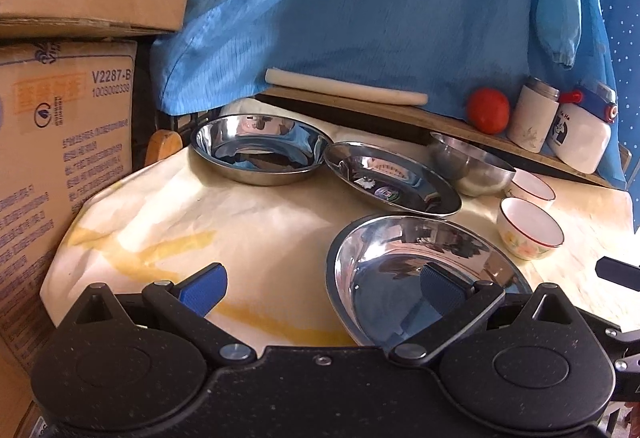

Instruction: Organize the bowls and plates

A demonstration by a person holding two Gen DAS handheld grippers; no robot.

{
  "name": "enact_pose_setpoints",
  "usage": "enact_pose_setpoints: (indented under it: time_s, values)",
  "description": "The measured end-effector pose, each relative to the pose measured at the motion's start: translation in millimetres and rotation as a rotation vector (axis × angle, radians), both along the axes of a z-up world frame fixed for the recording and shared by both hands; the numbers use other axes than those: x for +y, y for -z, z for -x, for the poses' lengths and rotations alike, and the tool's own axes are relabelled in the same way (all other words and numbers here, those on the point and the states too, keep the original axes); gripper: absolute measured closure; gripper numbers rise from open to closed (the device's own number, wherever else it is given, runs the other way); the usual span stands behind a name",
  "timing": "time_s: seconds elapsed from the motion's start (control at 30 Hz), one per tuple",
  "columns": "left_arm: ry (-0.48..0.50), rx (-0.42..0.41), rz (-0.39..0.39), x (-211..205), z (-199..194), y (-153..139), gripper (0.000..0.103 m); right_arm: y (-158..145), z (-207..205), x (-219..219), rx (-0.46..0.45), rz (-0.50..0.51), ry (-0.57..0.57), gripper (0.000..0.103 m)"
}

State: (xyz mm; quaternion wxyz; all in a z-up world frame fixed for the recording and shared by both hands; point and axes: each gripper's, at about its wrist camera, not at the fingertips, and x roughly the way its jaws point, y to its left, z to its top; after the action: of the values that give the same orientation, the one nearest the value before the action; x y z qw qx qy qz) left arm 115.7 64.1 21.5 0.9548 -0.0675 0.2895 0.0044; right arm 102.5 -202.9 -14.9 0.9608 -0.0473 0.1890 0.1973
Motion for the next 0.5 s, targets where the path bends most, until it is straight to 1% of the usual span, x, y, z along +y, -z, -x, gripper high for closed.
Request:
enact_pose_setpoints:
  time_s: [0.17, 0.3, 0.5]
  values:
    - [0.003, 0.023, 0.007, 4.1, -11.1, 2.6, 0.001, 0.8, -13.2, 10.3, 0.021, 0.030, -0.053, 0.000]
    - [-0.021, 0.029, 0.026, 12.6, -21.4, 1.8, 0.001, -3.6, -26.2, 16.3, 0.032, 0.049, -0.098, 0.000]
    - [-0.131, 0.017, 0.067, 30.2, -43.0, -3.5, 0.001, -20.1, -59.4, 29.1, 0.069, 0.043, -0.190, 0.000]
